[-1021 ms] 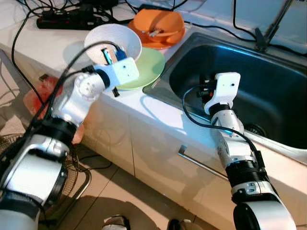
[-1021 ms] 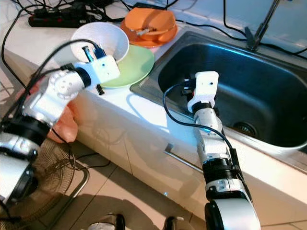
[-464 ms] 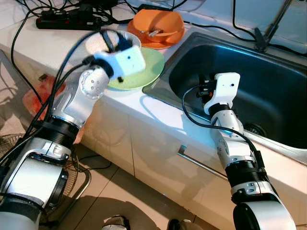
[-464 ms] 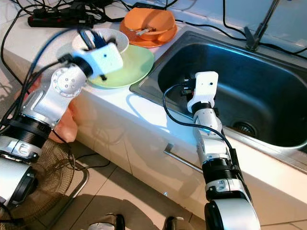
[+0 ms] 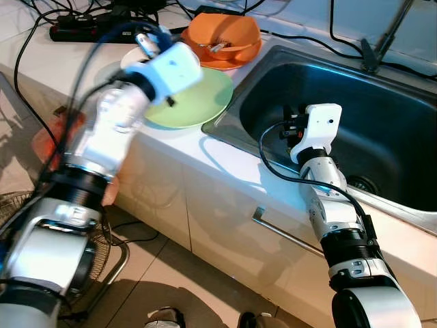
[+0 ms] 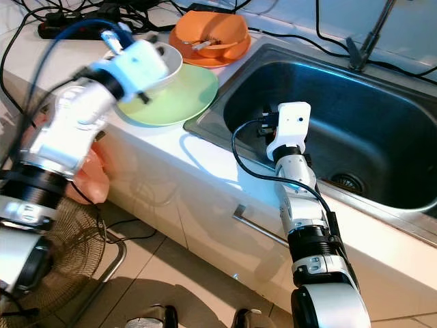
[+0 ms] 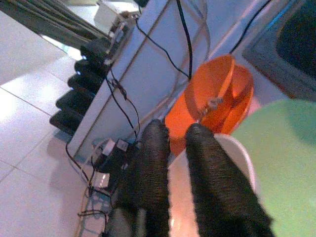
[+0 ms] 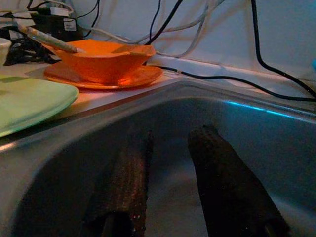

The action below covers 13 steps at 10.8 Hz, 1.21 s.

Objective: Kitchen organization

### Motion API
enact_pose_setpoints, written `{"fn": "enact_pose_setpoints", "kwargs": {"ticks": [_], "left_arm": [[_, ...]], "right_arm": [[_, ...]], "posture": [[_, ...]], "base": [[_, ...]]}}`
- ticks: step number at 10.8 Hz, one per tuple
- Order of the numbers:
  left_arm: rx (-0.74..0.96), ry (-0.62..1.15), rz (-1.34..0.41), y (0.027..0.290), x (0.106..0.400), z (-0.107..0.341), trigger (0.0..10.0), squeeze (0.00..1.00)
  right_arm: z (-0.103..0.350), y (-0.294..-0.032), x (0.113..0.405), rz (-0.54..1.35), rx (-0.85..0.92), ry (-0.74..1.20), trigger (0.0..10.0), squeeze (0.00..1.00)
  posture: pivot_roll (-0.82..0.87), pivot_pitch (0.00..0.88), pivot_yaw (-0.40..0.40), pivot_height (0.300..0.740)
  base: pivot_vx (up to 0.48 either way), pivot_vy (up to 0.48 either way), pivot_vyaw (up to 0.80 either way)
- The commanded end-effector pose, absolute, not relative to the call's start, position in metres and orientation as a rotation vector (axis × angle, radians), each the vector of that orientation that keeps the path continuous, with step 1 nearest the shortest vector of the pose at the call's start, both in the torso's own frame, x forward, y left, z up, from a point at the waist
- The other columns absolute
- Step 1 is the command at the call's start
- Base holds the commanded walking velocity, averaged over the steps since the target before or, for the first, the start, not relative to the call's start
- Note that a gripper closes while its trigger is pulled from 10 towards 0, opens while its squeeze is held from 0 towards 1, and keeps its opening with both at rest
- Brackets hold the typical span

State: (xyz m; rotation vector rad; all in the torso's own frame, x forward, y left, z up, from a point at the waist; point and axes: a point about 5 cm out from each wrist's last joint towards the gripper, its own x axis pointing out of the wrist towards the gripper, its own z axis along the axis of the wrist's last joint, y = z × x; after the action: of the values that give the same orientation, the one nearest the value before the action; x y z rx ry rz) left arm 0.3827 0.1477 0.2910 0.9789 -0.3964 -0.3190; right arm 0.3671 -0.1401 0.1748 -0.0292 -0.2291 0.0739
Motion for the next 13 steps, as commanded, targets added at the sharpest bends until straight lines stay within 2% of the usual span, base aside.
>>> {"fn": "enact_pose_setpoints", "kwargs": {"ticks": [1,10,11,13], "left_arm": [[0.956,-0.360,-0.334,0.153,0.383,0.285,10.0,1.00],[0.998,-0.126,-0.450,0.185,0.392,0.273,10.0,1.00],[1.024,-0.080,-0.456,0.188,0.394,0.268,10.0,0.00],[1.074,-0.024,-0.478,0.190,0.395,0.265,10.0,0.00]], "right_arm": [[0.173,-0.144,0.367,0.057,-0.026,-0.218,10.0,0.00],[0.174,-0.143,0.368,0.059,-0.028,-0.219,10.0,0.00],[0.174,-0.143,0.368,0.060,-0.029,-0.221,10.0,0.00],[0.175,-0.143,0.368,0.059,-0.029,-0.224,10.0,0.00]], "posture": [[0.08,0.117,-0.020,0.740],[0.08,0.110,-0.014,0.740],[0.08,0.110,-0.014,0.740],[0.07,0.105,-0.011,0.740]], "base": [[0.000,0.000,0.00],[0.000,0.000,0.00],[0.000,0.000,0.00],[0.000,0.000,0.00]]}}
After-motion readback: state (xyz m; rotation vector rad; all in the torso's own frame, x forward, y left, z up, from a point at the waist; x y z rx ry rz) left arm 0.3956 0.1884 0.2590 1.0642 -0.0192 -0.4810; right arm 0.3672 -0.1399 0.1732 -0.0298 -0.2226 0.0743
